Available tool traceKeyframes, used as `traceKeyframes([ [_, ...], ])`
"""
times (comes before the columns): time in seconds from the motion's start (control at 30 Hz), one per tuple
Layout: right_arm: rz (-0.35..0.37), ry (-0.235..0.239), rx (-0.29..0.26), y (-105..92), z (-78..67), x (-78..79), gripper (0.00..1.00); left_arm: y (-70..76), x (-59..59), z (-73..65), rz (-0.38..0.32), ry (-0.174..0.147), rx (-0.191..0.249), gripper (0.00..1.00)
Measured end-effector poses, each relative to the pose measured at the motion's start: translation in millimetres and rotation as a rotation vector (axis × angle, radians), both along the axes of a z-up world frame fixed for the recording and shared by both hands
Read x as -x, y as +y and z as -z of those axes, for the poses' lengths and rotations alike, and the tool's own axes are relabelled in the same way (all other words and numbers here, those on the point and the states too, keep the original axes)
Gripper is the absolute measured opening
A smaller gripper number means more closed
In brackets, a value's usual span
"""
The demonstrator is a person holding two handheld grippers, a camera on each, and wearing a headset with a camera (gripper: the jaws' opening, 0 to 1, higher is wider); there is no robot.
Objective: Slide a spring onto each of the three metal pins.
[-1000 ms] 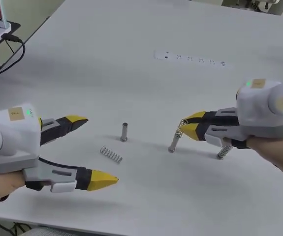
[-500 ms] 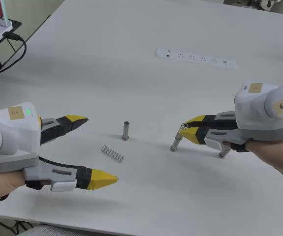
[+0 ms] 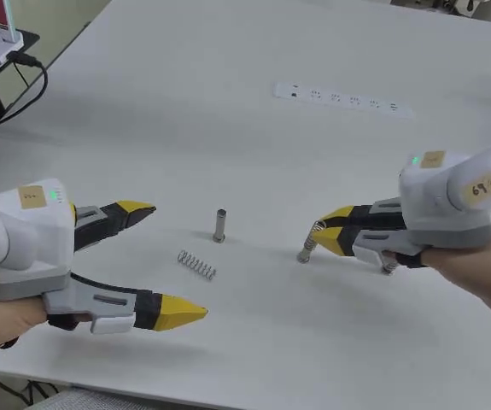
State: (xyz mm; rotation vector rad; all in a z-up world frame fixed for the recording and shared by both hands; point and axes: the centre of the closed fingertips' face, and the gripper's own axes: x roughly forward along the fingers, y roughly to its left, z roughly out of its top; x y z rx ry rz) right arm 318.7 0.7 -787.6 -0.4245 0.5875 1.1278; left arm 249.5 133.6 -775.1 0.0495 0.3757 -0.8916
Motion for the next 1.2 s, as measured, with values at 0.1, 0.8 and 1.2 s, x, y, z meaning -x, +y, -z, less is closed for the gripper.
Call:
traceKeyframes([
  [0.1,0.002,0.009,0.004,-0.4,3.3,-0.7,0.07,1.0,-0.2,0.6,-0.002,0.002,-0.002,0.90],
  [0.8,-0.012,0.044,0.059,-2.0,27.3,2.5,0.07,1.5,-0.6,-2.3,-0.007,0.002,0.005,0.90],
  [1.2,0.000,0.062,0.033,1.5,21.4,1.9,0.15,0.5,-0.3,-4.6,-0.004,-0.001,0.003,0.90],
])
